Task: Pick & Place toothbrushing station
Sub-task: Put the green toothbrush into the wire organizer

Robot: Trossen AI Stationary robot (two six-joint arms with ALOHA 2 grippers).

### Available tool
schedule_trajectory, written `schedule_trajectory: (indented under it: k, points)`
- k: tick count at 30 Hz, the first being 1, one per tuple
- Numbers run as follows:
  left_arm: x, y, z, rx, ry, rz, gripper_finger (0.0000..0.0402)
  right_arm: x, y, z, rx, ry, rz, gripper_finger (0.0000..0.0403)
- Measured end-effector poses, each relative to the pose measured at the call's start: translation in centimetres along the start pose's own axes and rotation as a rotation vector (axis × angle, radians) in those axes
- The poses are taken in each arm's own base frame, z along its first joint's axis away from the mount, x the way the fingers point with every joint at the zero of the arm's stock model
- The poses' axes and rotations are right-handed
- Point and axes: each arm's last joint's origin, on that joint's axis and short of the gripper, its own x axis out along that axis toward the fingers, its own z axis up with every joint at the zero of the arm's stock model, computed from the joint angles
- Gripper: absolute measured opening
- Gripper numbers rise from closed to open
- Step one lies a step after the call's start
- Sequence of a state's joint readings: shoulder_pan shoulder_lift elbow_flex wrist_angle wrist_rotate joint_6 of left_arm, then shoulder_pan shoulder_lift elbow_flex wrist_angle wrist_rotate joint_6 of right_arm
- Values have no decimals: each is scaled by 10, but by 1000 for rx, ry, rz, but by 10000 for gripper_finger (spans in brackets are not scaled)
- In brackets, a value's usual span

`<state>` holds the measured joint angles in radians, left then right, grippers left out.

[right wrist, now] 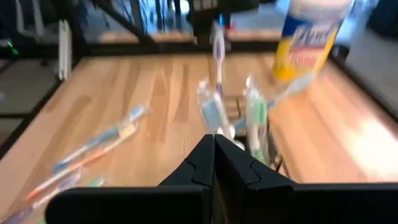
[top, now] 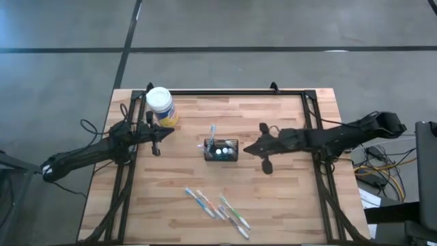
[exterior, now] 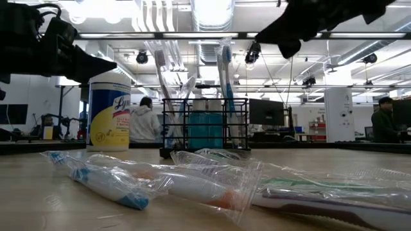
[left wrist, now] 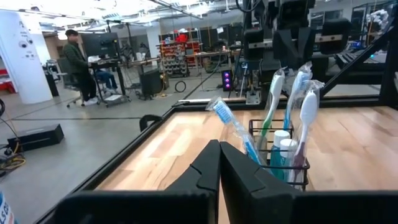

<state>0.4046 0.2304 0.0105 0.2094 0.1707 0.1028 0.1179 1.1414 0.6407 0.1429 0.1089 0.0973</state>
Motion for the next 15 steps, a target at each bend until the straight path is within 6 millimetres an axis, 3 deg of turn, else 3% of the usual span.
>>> schedule_trajectory:
  k: [8,15]
  points:
    - [0,1,7,12,-21,2,9,15,13,19,37,235,-22,8]
    - [0,1,6,4,-10,1,11,25,27,37,54,287,-7,9]
